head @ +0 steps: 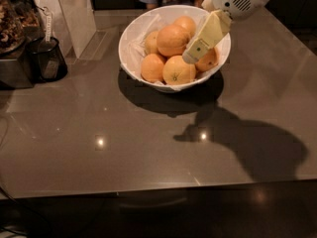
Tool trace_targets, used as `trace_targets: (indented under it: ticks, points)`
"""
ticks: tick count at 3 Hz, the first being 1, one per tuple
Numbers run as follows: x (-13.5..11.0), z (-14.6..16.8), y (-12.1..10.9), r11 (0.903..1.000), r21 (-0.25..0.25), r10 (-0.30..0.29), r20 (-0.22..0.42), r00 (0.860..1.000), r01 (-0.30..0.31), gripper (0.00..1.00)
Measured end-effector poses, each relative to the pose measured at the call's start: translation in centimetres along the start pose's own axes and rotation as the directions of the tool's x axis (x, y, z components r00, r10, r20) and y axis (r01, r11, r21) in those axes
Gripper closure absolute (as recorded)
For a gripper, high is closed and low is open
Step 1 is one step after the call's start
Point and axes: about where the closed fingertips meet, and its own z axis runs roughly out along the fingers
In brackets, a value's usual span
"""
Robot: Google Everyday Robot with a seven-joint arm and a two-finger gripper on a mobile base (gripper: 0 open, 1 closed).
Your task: Pick orange from white bowl
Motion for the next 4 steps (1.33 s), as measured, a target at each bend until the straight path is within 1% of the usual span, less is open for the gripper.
trace_targets:
  ticks: [1,2,3,4]
  points:
    - [0.0,0.0,0.0,1.0000,0.000,0.000,0.000,1.000,0.000,0.00]
    - [-0.8,0.9,-1.6,0.9993,0.028,0.024,0.047,0.999,-0.025,0.00]
    - [-0.9,1.0,-1.8,0.9991,0.033,0.023,0.051,0.998,-0.025,0.19]
    - [-0.9,1.0,-1.8,0.9991,0.033,0.023,0.051,0.998,-0.025,0.21]
